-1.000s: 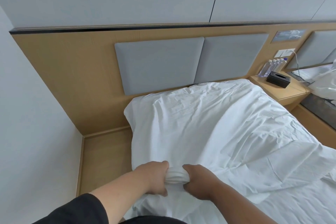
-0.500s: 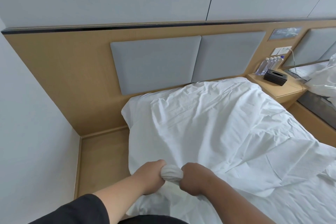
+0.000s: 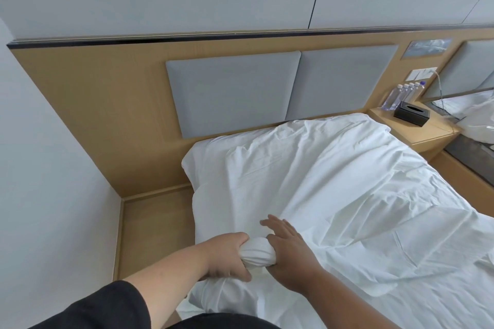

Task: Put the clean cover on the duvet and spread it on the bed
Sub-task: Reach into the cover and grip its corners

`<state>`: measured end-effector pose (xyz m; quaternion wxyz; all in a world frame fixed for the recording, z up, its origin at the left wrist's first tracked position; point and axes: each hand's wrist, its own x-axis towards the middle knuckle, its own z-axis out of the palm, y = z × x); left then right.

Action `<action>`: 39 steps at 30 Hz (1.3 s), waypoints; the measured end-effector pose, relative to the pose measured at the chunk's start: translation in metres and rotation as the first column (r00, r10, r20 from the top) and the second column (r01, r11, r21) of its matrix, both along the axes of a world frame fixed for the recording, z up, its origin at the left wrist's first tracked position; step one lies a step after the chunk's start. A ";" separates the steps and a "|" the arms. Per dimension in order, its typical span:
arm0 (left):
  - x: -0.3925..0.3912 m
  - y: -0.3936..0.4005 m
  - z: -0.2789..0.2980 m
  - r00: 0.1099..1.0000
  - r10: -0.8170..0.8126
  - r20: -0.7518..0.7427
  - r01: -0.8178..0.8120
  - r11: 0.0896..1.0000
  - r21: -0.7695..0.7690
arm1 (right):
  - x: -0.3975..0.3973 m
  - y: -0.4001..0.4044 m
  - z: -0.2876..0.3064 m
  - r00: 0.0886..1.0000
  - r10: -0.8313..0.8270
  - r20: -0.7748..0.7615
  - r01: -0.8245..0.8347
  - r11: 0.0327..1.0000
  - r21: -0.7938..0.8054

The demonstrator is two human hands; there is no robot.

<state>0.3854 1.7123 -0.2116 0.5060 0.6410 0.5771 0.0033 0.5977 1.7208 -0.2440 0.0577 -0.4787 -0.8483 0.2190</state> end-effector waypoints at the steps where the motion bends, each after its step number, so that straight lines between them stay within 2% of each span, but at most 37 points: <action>1: -0.001 0.000 0.001 1.000 0.002 -0.002 -0.002 1.000 -0.006 | -0.002 0.001 -0.002 1.000 0.005 0.002 -0.005 1.000 0.016; 3: -0.004 0.001 0.002 1.000 0.008 -0.017 -0.008 1.000 -0.011 | -0.007 0.003 0.002 0.999 -0.034 -0.004 0.034 0.993 -0.115; 5: -0.005 0.001 0.001 0.996 -0.001 -0.089 0.003 1.000 0.028 | -0.011 0.005 0.008 0.997 -0.034 0.065 0.048 0.972 -0.229; 10: -0.007 -0.002 -0.013 0.927 -0.062 -0.369 0.153 0.963 0.222 | -0.019 0.014 0.018 0.972 0.022 0.235 0.052 0.950 -0.306; 14: -0.007 -0.007 -0.025 0.869 -0.061 -0.492 0.216 0.940 0.266 | -0.037 0.019 0.029 0.903 0.117 0.413 0.118 0.857 -0.501; 17: -0.005 -0.005 -0.026 0.846 -0.033 -0.532 0.220 0.931 0.292 | -0.043 0.027 0.038 0.869 0.188 0.457 0.130 0.805 -0.578; 24: -0.012 -0.004 -0.027 0.857 0.093 -0.507 0.102 0.934 0.343 | -0.035 0.018 0.032 0.965 0.101 0.242 0.083 0.758 -0.647; 30: -0.018 -0.007 -0.029 0.879 0.062 -0.473 0.117 0.933 0.340 | -0.039 0.018 0.033 0.949 0.155 0.273 0.051 0.782 -0.621; 34: -0.019 -0.007 -0.029 0.883 0.028 -0.468 0.139 0.938 0.318 | -0.047 0.024 0.038 0.877 0.222 0.426 0.091 0.795 -0.600; 36: -0.022 -0.006 -0.027 0.892 0.036 -0.451 0.108 0.951 0.289 | -0.054 0.024 0.037 0.844 0.233 0.483 0.077 0.839 -0.539; 39: -0.028 -0.004 -0.027 0.945 0.115 -0.307 -0.035 0.966 0.256 | -0.055 0.019 0.029 0.884 0.120 0.451 0.098 0.897 -0.431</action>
